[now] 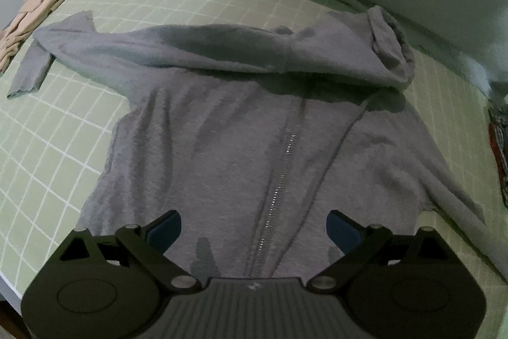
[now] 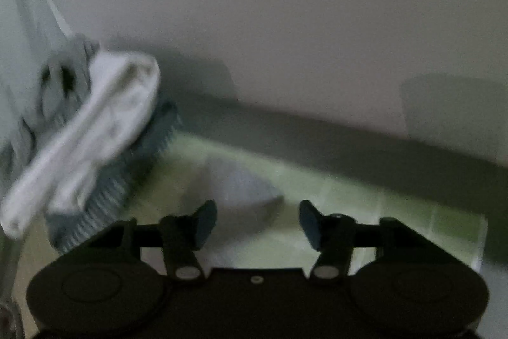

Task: Fold clothes

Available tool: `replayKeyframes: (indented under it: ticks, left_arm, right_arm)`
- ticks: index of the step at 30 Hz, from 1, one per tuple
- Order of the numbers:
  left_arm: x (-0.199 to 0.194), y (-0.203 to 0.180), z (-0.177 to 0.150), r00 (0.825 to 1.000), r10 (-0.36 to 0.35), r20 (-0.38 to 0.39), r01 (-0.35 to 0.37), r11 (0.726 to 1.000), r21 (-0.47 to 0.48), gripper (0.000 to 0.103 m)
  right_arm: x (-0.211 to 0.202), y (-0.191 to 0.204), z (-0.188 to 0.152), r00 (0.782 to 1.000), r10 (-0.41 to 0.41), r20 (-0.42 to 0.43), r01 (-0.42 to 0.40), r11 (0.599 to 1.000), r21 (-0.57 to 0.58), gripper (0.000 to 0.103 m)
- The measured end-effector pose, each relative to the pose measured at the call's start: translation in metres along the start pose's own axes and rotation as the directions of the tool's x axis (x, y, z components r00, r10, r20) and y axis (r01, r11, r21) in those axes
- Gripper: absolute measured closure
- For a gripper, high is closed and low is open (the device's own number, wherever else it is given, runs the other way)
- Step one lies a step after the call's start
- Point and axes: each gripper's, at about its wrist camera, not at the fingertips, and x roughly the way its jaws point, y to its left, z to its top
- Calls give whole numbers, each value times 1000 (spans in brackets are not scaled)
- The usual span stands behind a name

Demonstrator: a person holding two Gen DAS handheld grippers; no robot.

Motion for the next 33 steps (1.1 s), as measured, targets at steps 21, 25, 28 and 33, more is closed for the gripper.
replayKeyframes:
  ticks: [21,25,28,33]
  left_arm:
    - [-11,12,-5,999,-27,38,29,998,-55,5]
    - [-13,13,-4,998,-34,47,36,998,-42,5]
    - [-14,13,-4,998,-29,54,31,999,-38,5]
    - [-13,11,-3,998,-41,55,43,999,-32,5]
  right_arm:
    - [-90,57,22,942,53,332,18,978,-207,101]
    - [-57,25,-5,978,-92,189,126,975,-182,101]
    - [-65,10,-13,980,-74,186,94,990,-102,101]
    - [-86,15,-2,963,-26,268,68,987,-148,101]
